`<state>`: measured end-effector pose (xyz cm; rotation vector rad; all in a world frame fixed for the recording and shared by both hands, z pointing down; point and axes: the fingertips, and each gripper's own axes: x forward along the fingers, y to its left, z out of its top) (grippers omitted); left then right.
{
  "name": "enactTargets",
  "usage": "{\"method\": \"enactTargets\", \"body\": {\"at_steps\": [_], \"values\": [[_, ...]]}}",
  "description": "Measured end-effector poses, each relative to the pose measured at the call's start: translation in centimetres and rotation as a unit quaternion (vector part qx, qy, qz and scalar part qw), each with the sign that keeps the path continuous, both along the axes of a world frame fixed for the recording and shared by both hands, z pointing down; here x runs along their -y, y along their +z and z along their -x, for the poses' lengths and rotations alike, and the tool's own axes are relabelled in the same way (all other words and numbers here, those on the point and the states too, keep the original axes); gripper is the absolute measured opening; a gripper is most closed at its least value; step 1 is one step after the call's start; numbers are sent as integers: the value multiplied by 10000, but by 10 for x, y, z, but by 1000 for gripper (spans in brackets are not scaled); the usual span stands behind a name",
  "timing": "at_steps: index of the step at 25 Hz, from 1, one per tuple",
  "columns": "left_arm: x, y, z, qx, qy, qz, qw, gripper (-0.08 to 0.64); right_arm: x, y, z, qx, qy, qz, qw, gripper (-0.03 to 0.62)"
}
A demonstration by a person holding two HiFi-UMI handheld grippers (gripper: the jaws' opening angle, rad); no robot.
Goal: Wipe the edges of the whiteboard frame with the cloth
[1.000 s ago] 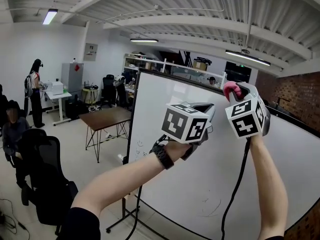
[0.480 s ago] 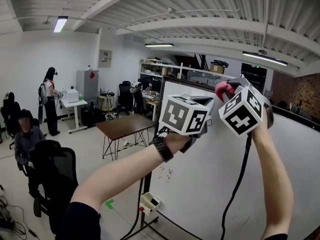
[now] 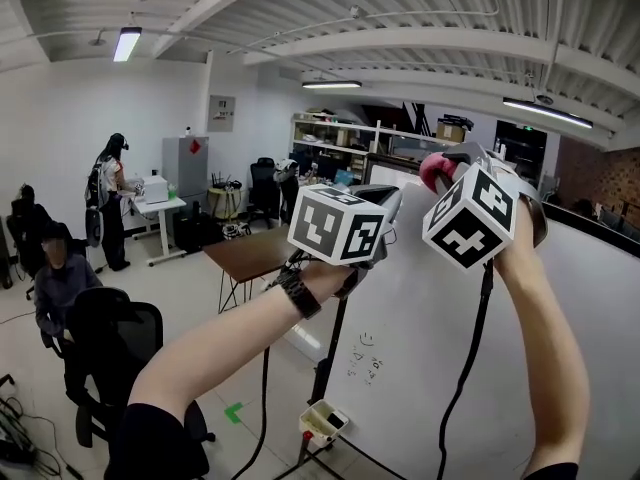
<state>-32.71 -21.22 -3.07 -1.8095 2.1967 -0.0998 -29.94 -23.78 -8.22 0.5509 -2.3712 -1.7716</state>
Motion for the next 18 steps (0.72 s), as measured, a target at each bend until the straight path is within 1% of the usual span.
{"method": "enactTargets", "body": {"at_steps": [3,7,9,11,13,15,16,17,18], "values": [[-22,6,28,13,-1,-57,10000,3,-17,2,35,27,83,-188,9998,84],[-30,15,44,-33,148,-77,9999,3,-20,7,64,11,303,-306,9991,84],[-35,19,52,-23,243,-81,9997,3,-20,9,78,55,377,-268,9989,84],[-50,21,62,70,347,-35,9994,3,-32,10,95,141,437,-215,9987,84],[-70,23,74,125,526,-23,9985,3,-49,13,113,190,565,-155,9981,84],[-86,24,83,102,751,-48,9971,3,-60,14,126,272,677,-71,9973,84],[-87,24,84,97,852,-47,9963,3,-62,12,128,360,653,-21,9972,84],[-86,23,82,97,953,-43,9954,3,-62,8,126,505,525,64,9973,84],[-84,24,79,95,1074,-46,9942,3,-64,4,121,727,290,217,9967,84]]}}
